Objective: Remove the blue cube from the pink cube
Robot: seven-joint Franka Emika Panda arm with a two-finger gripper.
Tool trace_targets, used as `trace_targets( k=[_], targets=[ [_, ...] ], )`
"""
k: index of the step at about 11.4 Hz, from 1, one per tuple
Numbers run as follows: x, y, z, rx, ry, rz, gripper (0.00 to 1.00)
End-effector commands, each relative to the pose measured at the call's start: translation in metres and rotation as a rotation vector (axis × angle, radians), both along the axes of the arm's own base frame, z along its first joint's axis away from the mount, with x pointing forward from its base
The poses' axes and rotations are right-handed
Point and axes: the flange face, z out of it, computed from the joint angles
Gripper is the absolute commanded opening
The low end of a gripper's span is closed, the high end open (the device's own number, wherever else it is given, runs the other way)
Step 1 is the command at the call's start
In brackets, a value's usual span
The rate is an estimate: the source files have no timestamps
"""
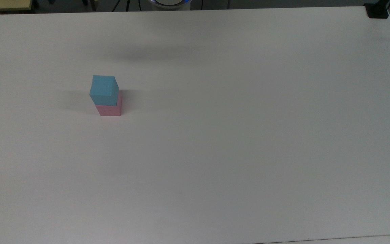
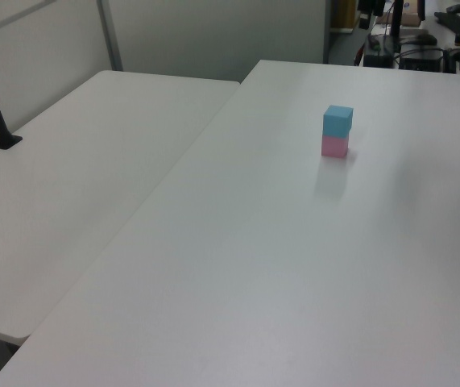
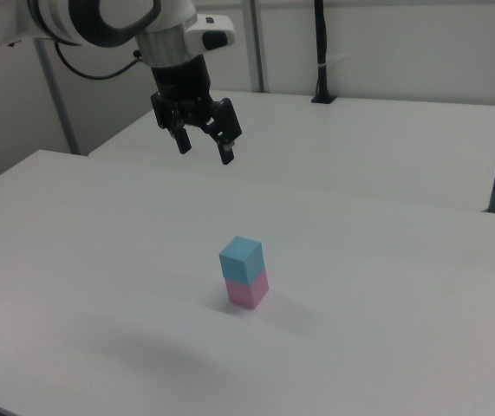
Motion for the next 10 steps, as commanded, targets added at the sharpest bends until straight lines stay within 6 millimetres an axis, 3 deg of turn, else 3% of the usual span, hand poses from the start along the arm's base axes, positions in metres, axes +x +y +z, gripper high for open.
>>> trace_targets(
  k=[1, 8, 10],
  targets=[
    [-0.005, 0.007, 0.0, -0.005, -0.002, -0.012, 1.0],
    [-0.016, 0.002, -0.009, 0.019, 0.088, 0.0, 1.0],
    [-0.015, 0.001, -0.019, 0.005, 0.12, 0.21, 1.0]
  ],
)
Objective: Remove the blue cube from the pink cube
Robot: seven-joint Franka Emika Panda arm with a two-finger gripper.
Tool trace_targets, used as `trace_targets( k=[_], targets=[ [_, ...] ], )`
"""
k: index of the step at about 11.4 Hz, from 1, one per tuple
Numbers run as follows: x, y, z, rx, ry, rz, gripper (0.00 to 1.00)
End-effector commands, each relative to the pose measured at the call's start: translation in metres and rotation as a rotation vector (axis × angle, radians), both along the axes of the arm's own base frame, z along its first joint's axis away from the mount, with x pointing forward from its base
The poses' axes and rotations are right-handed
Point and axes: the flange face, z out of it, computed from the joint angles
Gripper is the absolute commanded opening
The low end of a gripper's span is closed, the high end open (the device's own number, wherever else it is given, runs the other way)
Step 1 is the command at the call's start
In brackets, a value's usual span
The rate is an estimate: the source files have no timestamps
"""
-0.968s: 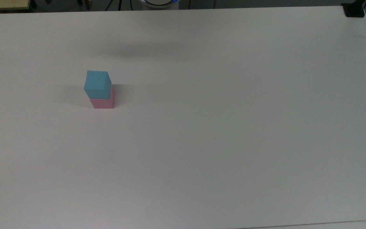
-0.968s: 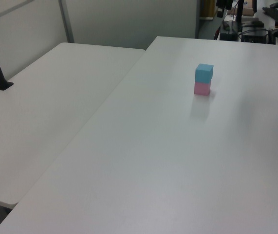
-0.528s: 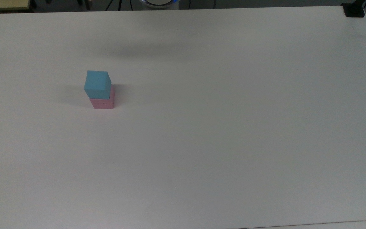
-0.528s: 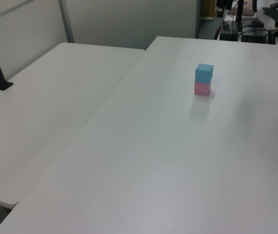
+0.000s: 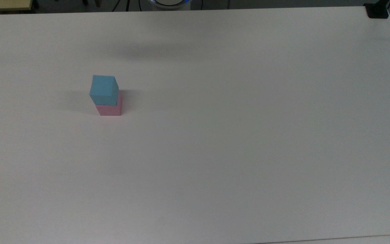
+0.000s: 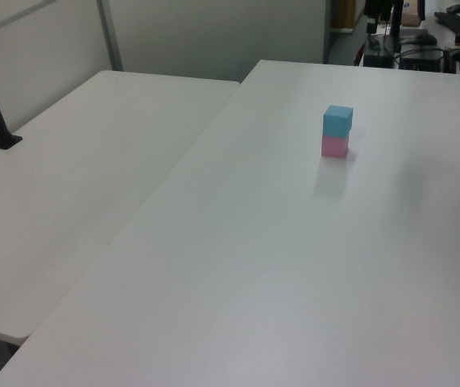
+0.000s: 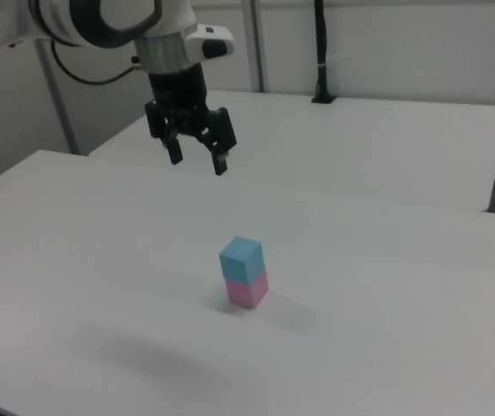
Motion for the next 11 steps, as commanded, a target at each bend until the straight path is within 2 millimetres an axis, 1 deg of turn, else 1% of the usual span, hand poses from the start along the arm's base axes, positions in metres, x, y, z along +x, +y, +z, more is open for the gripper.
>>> trace_targets(
  k=[1, 3, 5, 7, 8, 10, 11],
  targets=[
    [-0.007, 0.001, -0.022, -0.003, 0.064, 0.303, 1.0],
    [0.005, 0.0, -0.048, -0.003, 0.085, 0.323, 1.0],
    [0.022, 0.0, -0.085, -0.005, 0.115, 0.322, 1.0],
    [0.04, -0.001, -0.126, -0.023, 0.092, 0.24, 1.0],
    [0.044, 0.002, -0.151, -0.033, 0.066, 0.213, 1.0],
    [0.054, 0.006, -0.187, -0.051, 0.016, 0.157, 1.0],
    [0.058, 0.013, -0.197, -0.051, 0.023, 0.144, 1.0]
  ],
)
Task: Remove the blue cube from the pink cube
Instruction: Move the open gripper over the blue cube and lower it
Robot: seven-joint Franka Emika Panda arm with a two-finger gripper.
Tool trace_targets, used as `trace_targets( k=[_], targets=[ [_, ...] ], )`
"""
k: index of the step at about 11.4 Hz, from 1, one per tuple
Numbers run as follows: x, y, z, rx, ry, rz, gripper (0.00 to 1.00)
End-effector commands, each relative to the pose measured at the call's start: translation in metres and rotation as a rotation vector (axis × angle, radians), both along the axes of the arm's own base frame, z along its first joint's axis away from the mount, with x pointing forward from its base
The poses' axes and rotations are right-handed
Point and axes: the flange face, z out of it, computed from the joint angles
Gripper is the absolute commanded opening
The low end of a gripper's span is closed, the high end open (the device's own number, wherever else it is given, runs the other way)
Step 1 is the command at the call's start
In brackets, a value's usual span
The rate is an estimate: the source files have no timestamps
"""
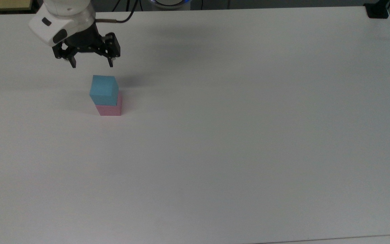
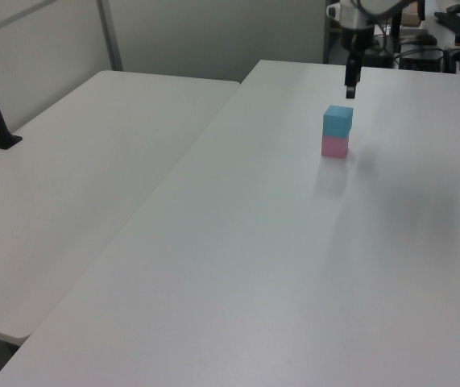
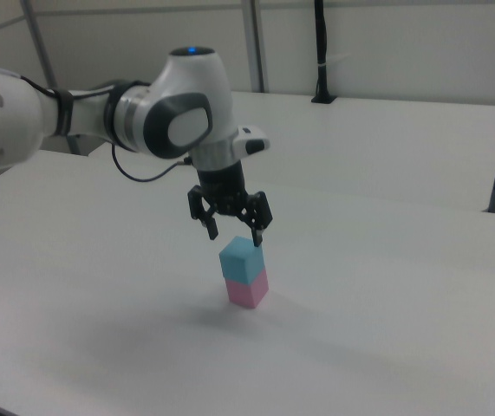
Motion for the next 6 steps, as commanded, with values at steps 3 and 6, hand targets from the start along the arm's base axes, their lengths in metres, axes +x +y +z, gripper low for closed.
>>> trace_targets(
  k=[3, 6],
  targets=[
    [0.006, 0.021, -0.037, -0.007, 0.005, -0.066, 1.0],
    [0.013, 0.035, -0.062, -0.012, 0.041, -0.084, 1.0]
  ],
)
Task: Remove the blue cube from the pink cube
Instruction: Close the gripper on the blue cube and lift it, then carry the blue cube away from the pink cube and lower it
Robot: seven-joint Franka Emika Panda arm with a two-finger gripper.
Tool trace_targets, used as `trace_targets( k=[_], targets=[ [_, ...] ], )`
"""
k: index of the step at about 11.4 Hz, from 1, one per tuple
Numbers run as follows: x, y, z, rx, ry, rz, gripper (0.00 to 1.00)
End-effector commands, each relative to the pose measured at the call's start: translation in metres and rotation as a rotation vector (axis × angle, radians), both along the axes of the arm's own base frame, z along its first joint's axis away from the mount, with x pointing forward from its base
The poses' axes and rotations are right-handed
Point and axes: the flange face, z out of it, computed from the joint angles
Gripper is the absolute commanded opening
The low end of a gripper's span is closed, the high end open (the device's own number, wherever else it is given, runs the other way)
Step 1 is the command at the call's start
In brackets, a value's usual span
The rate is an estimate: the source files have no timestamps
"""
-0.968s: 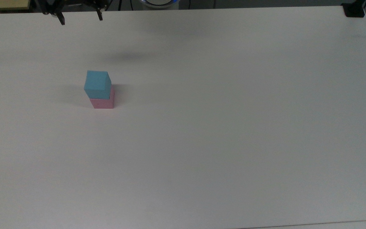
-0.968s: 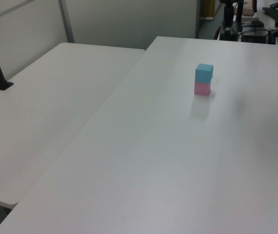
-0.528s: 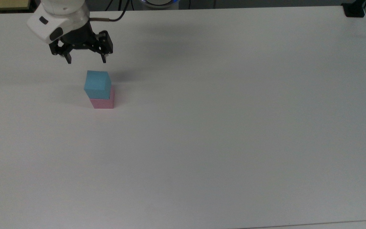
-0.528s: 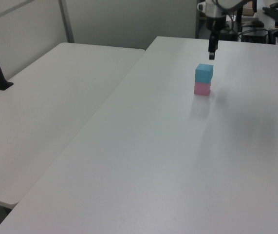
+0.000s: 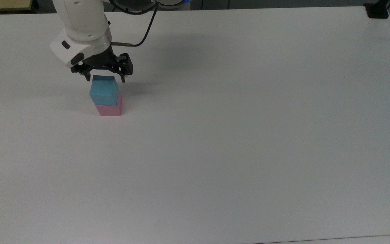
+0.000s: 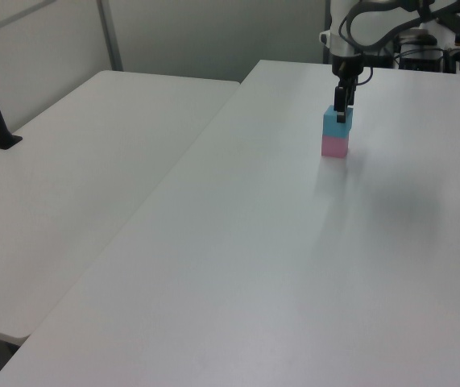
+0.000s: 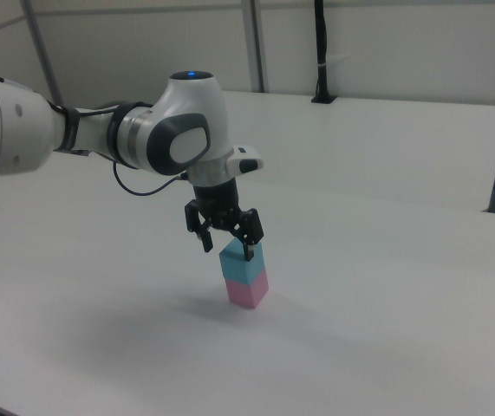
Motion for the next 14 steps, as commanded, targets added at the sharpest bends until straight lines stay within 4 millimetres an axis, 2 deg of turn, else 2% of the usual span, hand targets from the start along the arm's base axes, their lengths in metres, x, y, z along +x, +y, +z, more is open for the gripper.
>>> trace_targets(
  k=[1, 2, 3, 4, 5, 7, 9, 10, 12, 14],
  targets=[
    [0.002, 0.012, -0.019, -0.014, 0.014, -0.024, 0.96],
    [0.003, 0.012, -0.02, -0.014, 0.014, -0.025, 0.8],
    [0.003, 0.01, -0.021, -0.014, 0.015, -0.024, 0.59],
    [0.003, 0.005, -0.019, -0.014, 0.015, -0.022, 0.44],
    [0.003, -0.004, -0.015, -0.012, 0.01, -0.021, 0.39],
    [0.006, -0.036, 0.008, -0.005, -0.032, -0.025, 0.38],
    [0.007, -0.072, 0.017, 0.004, -0.065, -0.048, 0.39],
    [0.018, -0.094, 0.02, 0.008, -0.088, -0.049, 0.39],
    [0.048, -0.141, 0.008, -0.003, -0.128, -0.089, 0.41],
    [0.072, -0.162, -0.012, -0.008, -0.187, -0.088, 0.41]
  ],
)
